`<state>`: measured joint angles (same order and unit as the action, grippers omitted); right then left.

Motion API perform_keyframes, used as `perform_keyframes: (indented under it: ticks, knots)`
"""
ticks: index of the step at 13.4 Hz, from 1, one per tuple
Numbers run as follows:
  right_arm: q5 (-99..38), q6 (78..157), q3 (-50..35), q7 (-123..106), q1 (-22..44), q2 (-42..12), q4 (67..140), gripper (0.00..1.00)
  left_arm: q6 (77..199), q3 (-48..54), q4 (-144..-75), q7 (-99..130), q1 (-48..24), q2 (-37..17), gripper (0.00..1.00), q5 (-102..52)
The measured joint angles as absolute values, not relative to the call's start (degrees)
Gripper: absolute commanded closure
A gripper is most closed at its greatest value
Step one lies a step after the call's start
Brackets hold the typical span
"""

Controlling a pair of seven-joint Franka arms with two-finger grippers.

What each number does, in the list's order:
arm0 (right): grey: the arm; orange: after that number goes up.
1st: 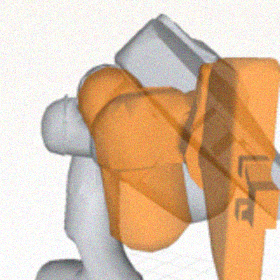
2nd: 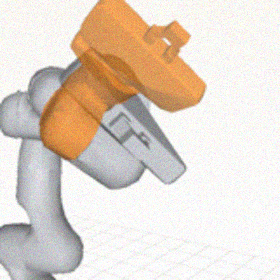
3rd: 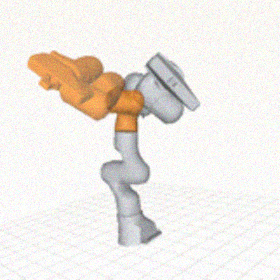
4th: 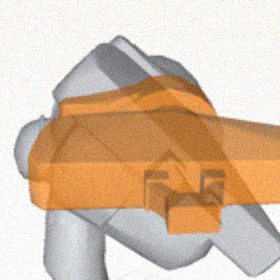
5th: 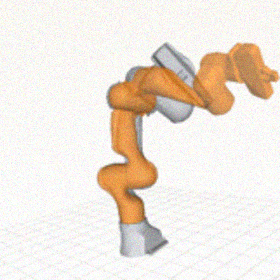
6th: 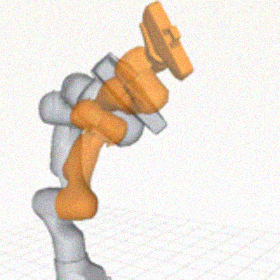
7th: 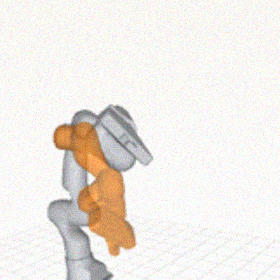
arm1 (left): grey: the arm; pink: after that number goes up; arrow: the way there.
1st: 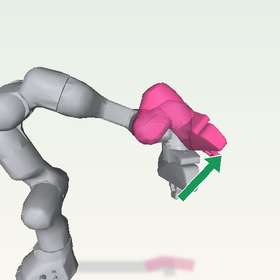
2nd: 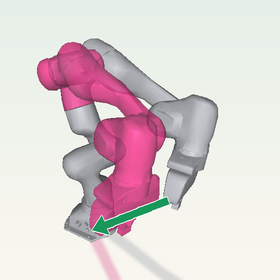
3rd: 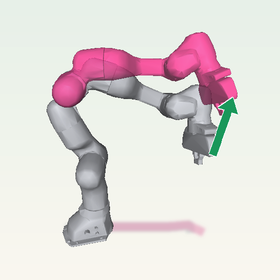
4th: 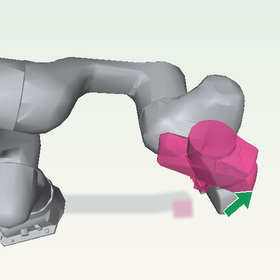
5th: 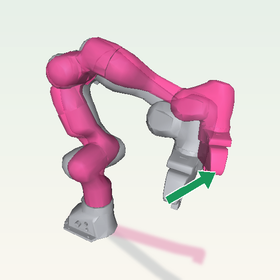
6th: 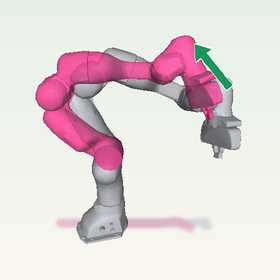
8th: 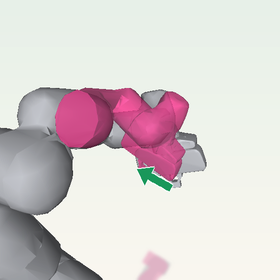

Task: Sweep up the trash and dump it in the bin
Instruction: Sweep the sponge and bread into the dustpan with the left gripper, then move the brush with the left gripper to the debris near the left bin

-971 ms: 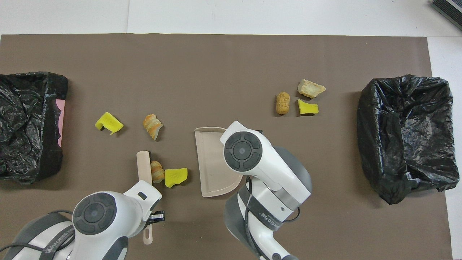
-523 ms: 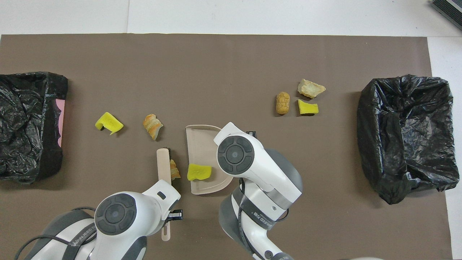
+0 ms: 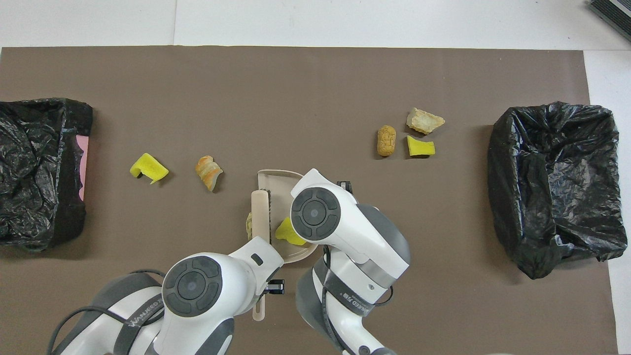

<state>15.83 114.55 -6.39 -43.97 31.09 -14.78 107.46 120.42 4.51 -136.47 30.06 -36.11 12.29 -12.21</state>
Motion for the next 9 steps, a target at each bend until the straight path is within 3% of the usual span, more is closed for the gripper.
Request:
perform_keyframes:
  ticks: [4,9]
  knots:
    - [15.5,113.9,-6.4,-42.8,31.0,-14.8,107.4,1.0,112.8,3.2,-130.3,30.0,-34.2,12.1,1.0,-12.2]
    - [12.4,113.3,-6.3,-42.3,30.6,-14.8,107.7,1.0,108.5,2.5,-128.4,23.2,-22.1,11.5,1.0,-7.6]
